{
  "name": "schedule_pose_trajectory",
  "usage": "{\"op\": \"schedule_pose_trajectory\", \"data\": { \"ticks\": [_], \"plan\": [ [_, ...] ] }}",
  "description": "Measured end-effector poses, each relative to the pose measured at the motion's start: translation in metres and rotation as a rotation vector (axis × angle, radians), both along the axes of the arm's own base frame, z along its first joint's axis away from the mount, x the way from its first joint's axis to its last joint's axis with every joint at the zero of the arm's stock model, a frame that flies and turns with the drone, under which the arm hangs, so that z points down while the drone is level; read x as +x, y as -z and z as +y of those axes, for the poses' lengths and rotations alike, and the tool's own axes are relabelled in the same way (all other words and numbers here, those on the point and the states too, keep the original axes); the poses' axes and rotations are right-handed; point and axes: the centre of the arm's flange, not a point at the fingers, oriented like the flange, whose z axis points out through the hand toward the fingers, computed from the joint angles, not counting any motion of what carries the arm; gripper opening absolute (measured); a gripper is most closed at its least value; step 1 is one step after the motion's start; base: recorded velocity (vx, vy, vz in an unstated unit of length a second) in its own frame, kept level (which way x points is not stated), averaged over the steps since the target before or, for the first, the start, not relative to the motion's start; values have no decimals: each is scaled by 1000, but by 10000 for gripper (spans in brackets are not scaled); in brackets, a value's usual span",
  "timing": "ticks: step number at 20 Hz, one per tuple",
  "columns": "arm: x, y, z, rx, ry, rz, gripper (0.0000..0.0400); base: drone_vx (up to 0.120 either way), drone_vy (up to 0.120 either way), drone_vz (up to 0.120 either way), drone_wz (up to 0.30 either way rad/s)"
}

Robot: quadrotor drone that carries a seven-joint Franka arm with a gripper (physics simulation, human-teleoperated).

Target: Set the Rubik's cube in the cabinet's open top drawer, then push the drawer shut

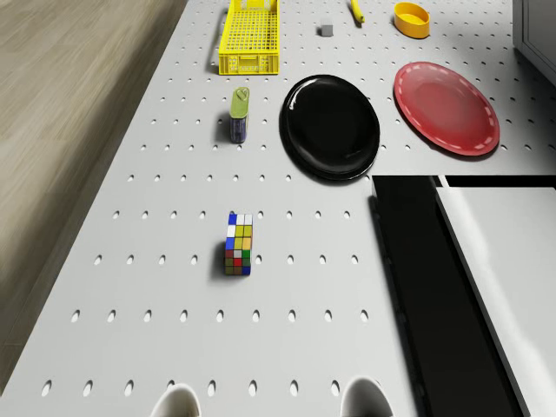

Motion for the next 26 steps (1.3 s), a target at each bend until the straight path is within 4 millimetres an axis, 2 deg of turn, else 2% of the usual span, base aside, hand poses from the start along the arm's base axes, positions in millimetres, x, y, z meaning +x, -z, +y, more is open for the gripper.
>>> {"op": "schedule_pose_trajectory", "data": {
  "ticks": [20,26],
  "plan": [
    [-1,-1,1,-8,0,-15,400,120,120,0,0],
    [-2,-1,2,-24,0,-20,400,107,0,0,0]
  ]
}}
